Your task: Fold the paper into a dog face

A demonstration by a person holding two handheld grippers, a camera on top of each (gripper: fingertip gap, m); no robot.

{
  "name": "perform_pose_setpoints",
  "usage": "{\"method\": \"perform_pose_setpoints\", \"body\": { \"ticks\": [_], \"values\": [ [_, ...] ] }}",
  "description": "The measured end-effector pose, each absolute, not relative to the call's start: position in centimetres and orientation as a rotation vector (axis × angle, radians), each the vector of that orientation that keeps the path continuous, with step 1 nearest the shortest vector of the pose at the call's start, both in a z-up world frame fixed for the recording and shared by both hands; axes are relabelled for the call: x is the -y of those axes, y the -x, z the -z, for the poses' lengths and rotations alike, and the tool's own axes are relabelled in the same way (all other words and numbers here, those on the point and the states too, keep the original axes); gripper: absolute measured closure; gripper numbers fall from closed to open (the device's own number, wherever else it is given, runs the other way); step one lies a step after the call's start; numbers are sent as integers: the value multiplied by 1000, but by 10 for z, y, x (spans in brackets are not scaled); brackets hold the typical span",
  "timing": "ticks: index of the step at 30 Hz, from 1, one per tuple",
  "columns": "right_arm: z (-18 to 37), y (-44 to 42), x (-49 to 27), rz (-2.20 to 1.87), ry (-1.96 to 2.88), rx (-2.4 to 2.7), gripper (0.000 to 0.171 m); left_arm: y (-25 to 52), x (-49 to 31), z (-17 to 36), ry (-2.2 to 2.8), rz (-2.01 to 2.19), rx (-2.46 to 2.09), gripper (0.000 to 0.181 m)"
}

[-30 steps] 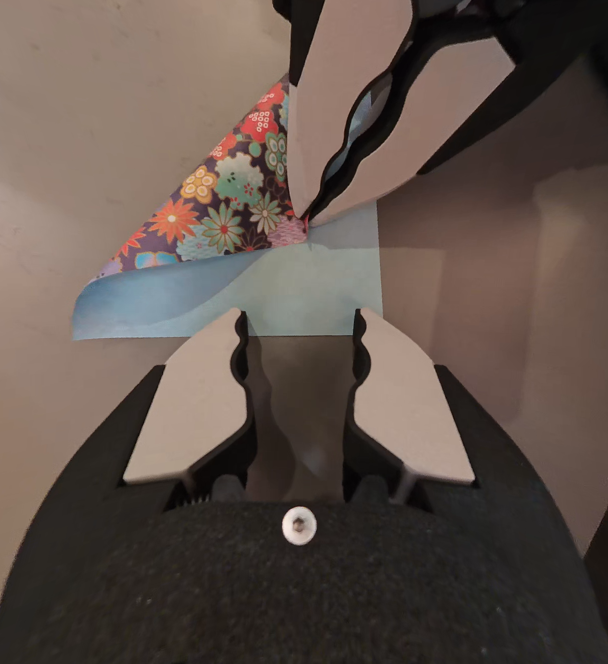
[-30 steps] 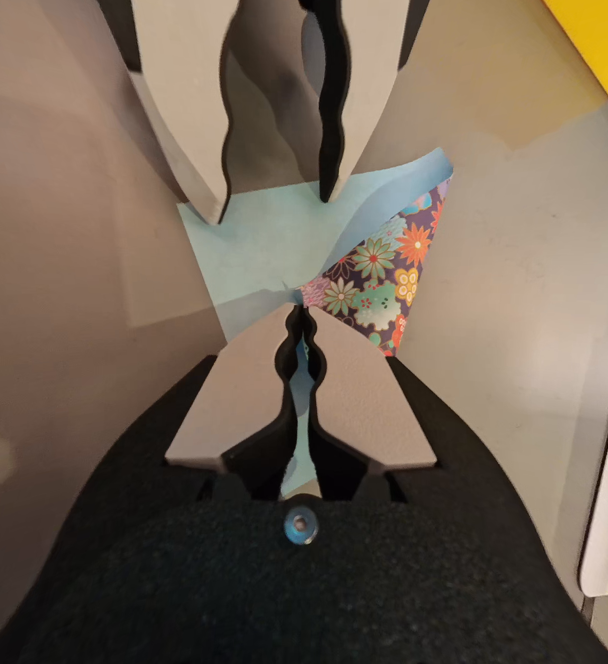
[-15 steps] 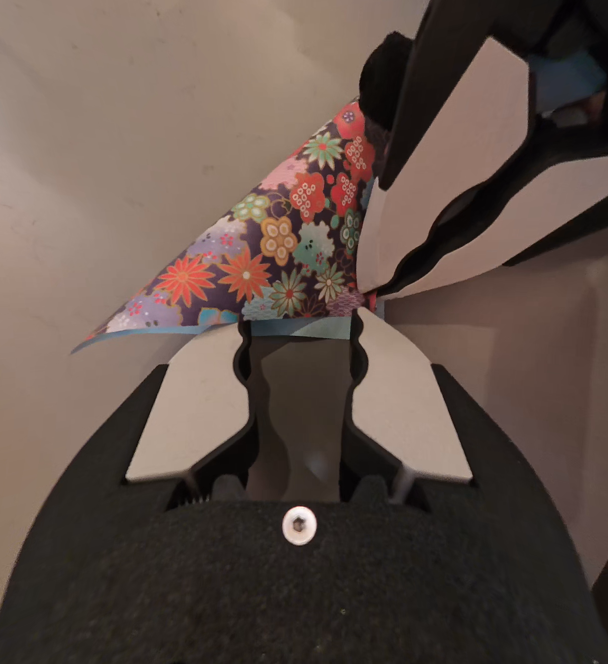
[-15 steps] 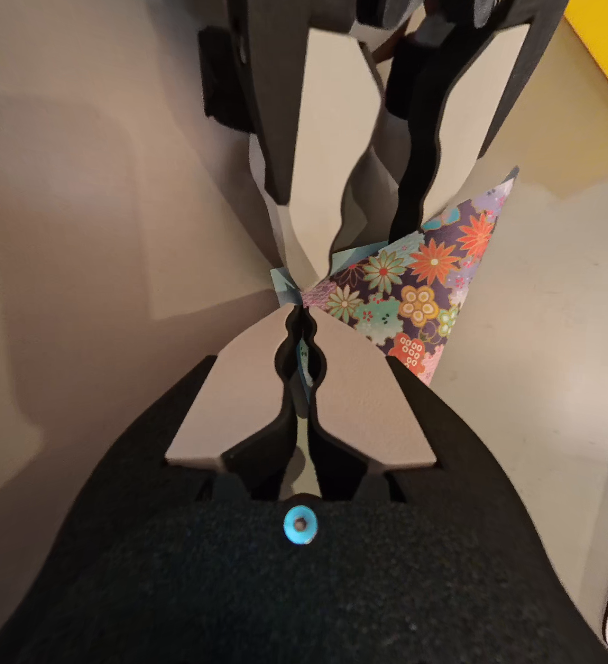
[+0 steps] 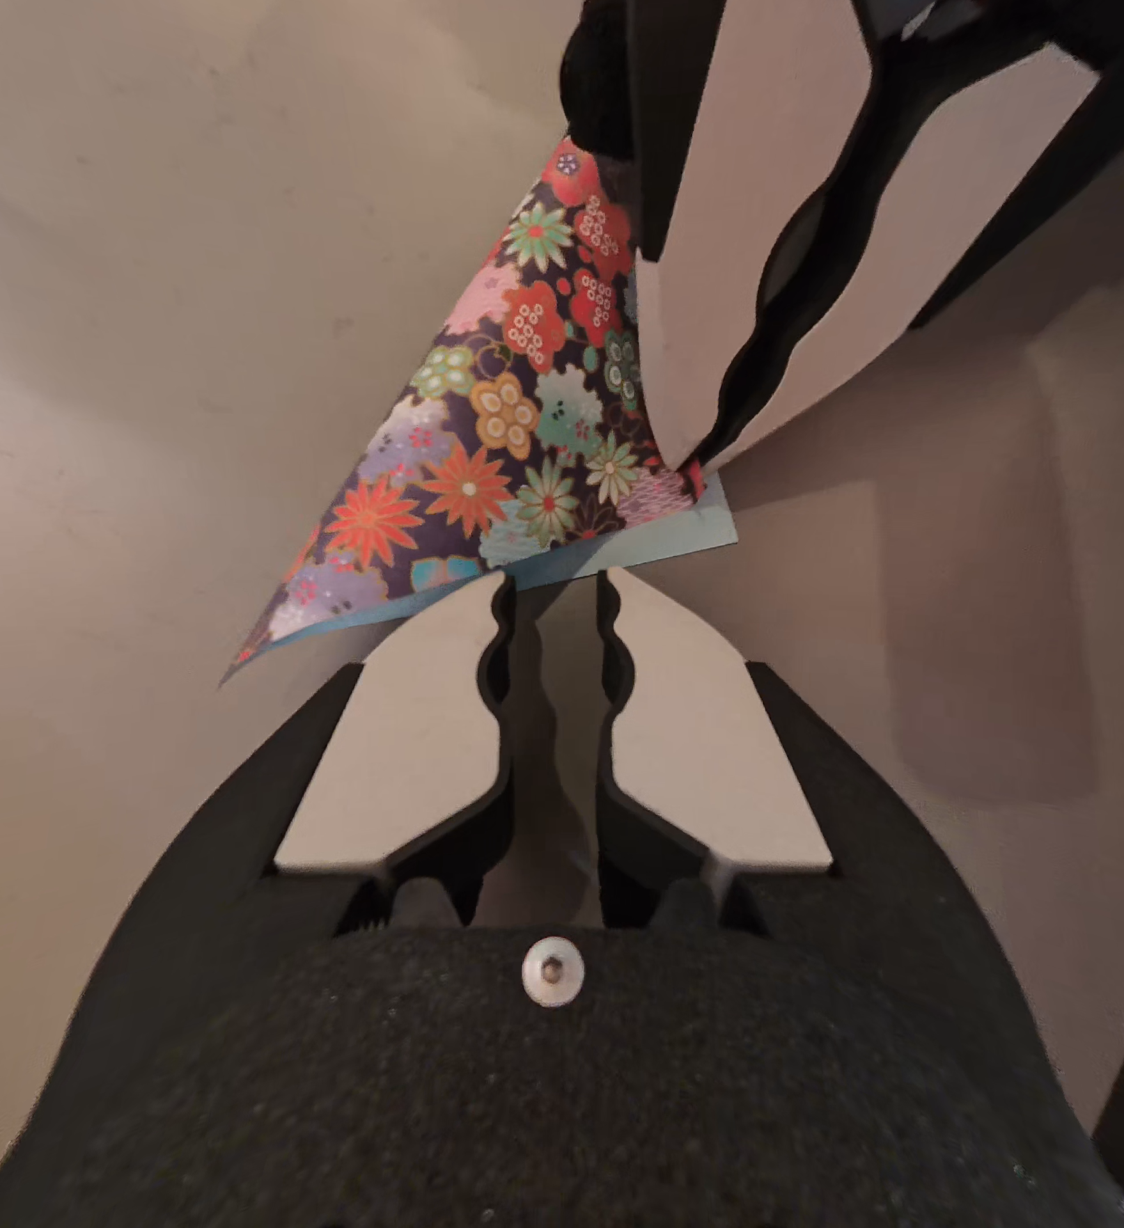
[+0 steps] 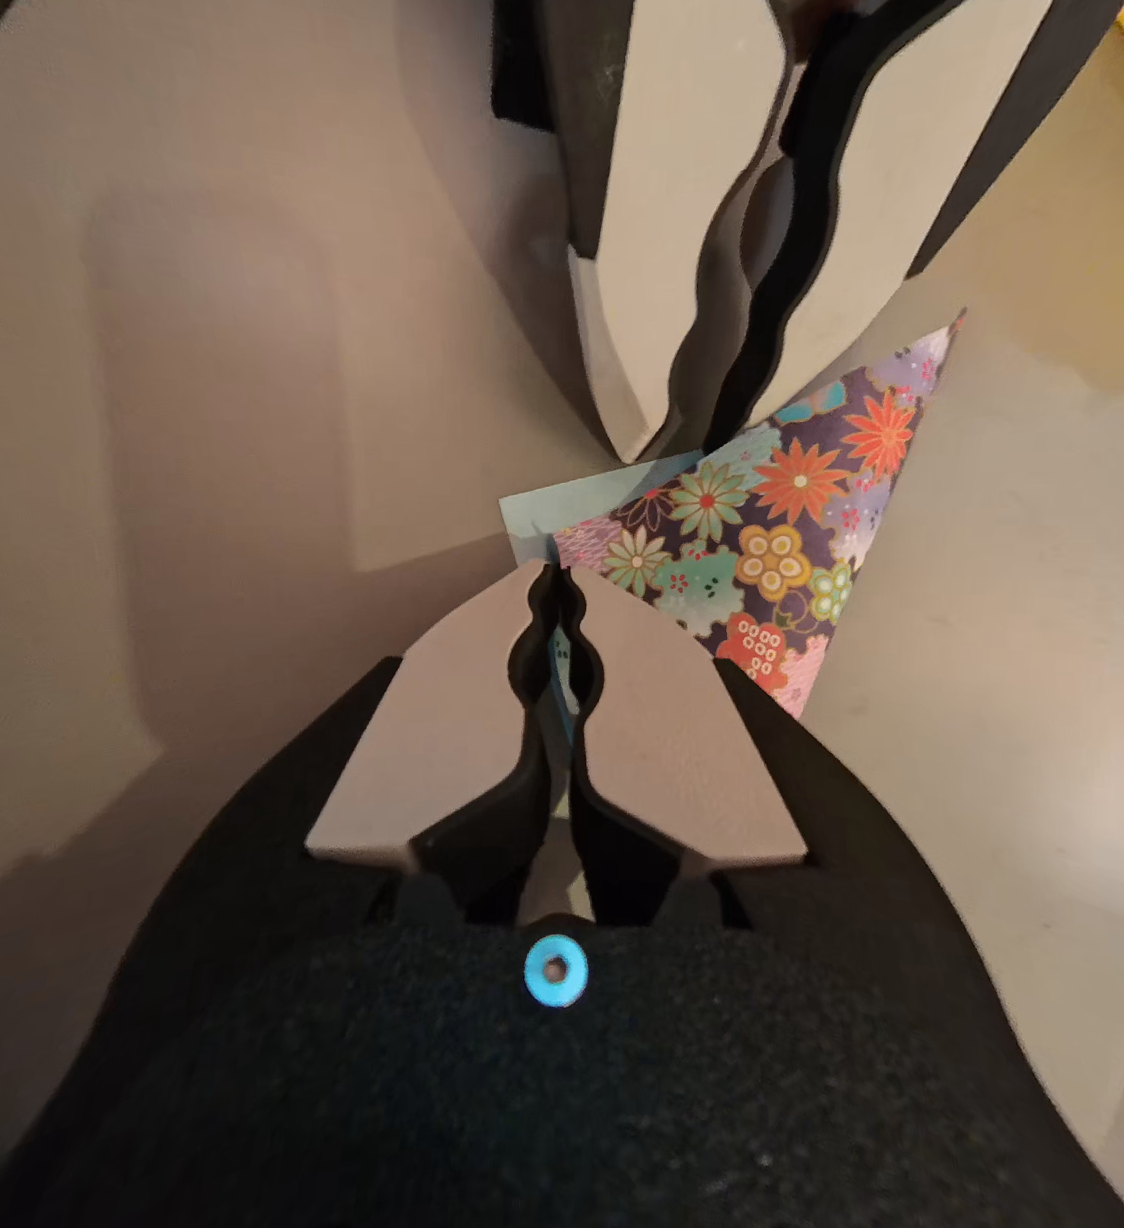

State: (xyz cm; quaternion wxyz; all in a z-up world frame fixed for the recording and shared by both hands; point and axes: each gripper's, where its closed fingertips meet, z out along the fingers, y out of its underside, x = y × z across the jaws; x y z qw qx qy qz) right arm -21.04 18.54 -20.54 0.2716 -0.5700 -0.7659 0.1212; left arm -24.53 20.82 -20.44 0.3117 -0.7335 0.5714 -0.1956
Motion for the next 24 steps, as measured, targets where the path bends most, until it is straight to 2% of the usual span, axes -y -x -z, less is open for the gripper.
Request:
{"method": "perform_pose_setpoints", "body": {
  "ticks": [8, 24],
  "values": [
    [206, 206, -188, -355, 1553, 2061, 171, 236, -209, 205, 1923, 500, -1535, 181],
    [203, 212, -182, -310, 1493, 2075, 171, 234, -207, 206, 1957, 482, -1485, 181]
  ]
}}
